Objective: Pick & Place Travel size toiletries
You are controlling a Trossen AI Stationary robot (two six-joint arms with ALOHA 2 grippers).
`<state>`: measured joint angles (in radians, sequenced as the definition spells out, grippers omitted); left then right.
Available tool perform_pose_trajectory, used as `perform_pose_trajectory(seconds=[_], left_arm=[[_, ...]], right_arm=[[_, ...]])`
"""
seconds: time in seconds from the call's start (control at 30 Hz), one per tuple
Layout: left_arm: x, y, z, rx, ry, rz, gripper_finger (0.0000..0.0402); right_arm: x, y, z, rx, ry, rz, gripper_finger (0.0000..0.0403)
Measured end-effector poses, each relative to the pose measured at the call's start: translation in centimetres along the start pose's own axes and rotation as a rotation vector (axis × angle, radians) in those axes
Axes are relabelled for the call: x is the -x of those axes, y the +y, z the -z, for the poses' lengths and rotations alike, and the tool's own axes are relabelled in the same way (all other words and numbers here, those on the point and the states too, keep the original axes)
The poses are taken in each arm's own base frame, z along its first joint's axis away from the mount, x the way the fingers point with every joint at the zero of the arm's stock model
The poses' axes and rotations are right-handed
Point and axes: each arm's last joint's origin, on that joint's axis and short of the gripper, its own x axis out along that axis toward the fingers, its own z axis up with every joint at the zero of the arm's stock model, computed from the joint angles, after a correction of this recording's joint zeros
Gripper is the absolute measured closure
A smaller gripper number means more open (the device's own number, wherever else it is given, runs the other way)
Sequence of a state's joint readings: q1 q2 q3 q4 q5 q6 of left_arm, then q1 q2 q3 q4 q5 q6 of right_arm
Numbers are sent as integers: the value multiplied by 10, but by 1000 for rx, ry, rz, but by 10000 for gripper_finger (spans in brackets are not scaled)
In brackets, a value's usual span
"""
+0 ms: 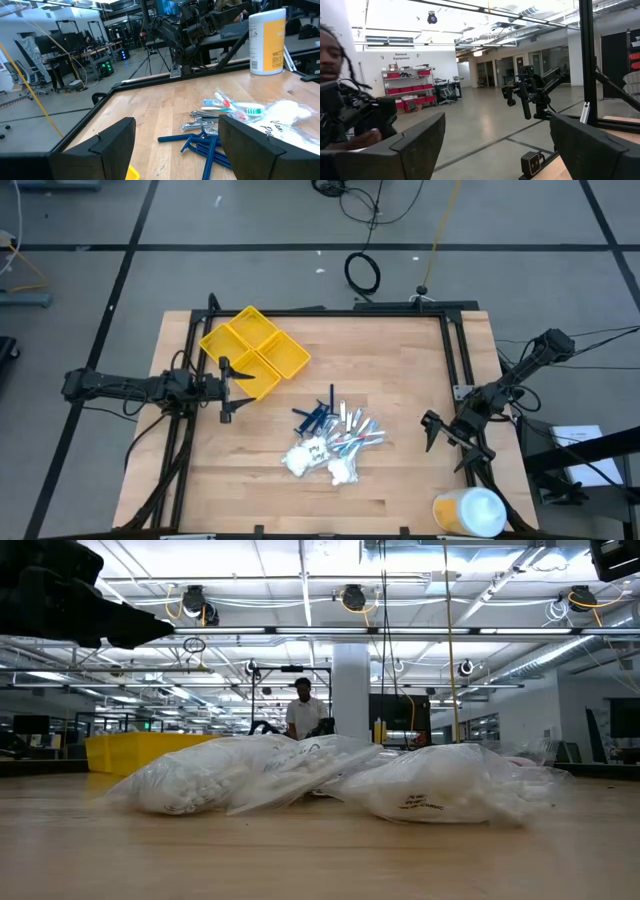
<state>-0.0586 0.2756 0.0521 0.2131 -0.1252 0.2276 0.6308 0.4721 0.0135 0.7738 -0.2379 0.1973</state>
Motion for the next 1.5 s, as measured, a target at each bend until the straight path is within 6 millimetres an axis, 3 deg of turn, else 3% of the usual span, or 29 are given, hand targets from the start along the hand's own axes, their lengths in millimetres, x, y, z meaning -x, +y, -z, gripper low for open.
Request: perform_pose_trajectory(seconds=[0.5,0.87,1.07,1.17,1.33,1.43,1.5], left_arm=[[0,0,0,0,0,0,128],[0,0,0,0,0,0,128],[0,0,0,0,0,0,128],[0,0,0,0,0,0,128],[0,0,0,0,1,1,128],[0,0,0,0,2,0,128],[0,0,0,-1,4,2,128]], right_arm=[[1,1,-10,-158,-112,13,57],[6,-15,-14,-135,-275,581,57],[7,-20,-13,-102,-281,731,57],[0,-29,-2,-54,-105,836,57],[-49,-49,-28,109,264,1017,57],[-68,-67,-14,99,488,1088,57],[-81,-77,-7,42,507,1096,57]])
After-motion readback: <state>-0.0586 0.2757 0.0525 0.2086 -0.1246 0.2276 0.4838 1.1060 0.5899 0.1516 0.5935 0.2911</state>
